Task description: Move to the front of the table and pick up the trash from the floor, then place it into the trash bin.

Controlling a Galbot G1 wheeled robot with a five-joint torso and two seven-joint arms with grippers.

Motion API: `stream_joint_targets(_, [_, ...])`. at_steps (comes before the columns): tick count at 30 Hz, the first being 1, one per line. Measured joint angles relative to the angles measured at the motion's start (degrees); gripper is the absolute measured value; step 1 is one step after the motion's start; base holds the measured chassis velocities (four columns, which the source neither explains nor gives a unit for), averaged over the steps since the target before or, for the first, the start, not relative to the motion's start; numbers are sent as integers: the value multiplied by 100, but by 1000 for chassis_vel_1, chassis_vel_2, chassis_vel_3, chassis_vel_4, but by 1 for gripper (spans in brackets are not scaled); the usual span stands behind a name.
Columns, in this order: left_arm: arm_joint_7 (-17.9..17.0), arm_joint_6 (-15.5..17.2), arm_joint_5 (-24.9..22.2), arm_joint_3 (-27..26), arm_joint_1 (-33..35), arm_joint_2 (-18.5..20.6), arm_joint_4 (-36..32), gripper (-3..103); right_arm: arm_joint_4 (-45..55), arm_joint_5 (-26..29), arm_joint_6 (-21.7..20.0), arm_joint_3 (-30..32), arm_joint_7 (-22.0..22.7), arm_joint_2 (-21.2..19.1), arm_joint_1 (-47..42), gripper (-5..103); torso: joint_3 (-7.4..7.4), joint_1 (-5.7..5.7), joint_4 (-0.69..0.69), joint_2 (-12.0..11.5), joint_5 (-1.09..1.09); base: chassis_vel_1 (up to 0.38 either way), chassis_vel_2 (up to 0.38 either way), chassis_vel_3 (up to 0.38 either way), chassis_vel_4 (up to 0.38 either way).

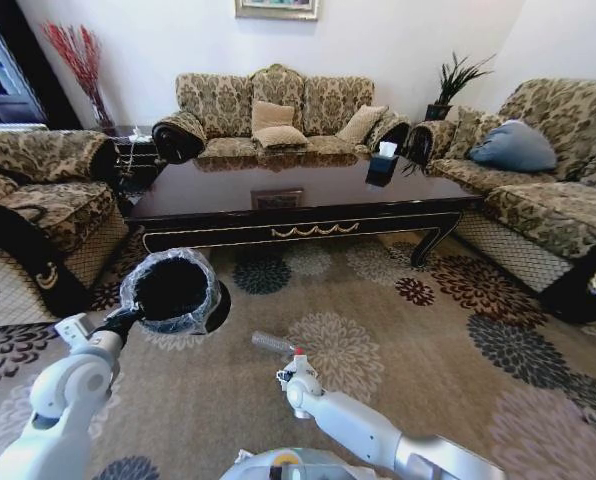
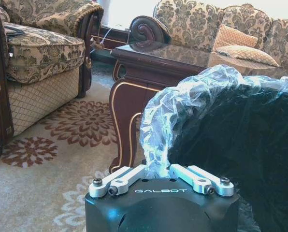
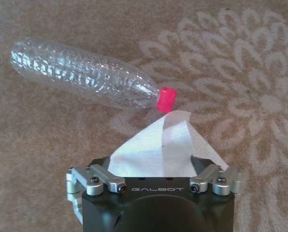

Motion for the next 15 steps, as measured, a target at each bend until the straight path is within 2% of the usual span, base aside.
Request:
stream_joint_targets(2, [4, 0, 1, -1, 39, -8, -32, 2, -69, -114, 33, -3, -61, -12, -16, 80, 0, 0, 0, 0, 0, 0, 0, 0, 0])
stream_joint_targets(4, [5, 0, 2, -8, 57, -8, -43, 2, -75, -151, 44, 1, -78, -25, -32, 80, 0, 0, 0, 0, 0, 0, 0, 0, 0])
stream_joint_targets(7, [6, -13, 15, -31, 98, -6, -65, 2, -64, -311, 92, 15, -146, -83, -78, 64, 0, 0, 0, 0, 0, 0, 0, 0, 0])
stream_joint_targets(10, [6, -16, 26, -34, 122, -6, -81, 2, -61, -439, 134, 19, -201, -114, -99, 59, 0, 0, 0, 0, 1, 0, 0, 0, 0])
stream_joint_targets(13, [7, -17, 35, -35, 155, -6, -117, 2, -76, -587, 187, 60, -261, -145, -135, 42, 0, 0, 0, 0, 1, 0, 0, 0, 0])
stream_joint_targets(14, [7, -17, 35, -35, 155, -6, -117, 2, -76, -587, 187, 60, -261, -145, -135, 42, 0, 0, 0, 0, 1, 0, 0, 0, 0])
stream_joint_targets(15, [8, -19, 38, -34, 160, -6, -123, 2, -77, -617, 197, 84, -268, -154, -151, 37, 0, 0, 0, 0, 1, 0, 0, 0, 0])
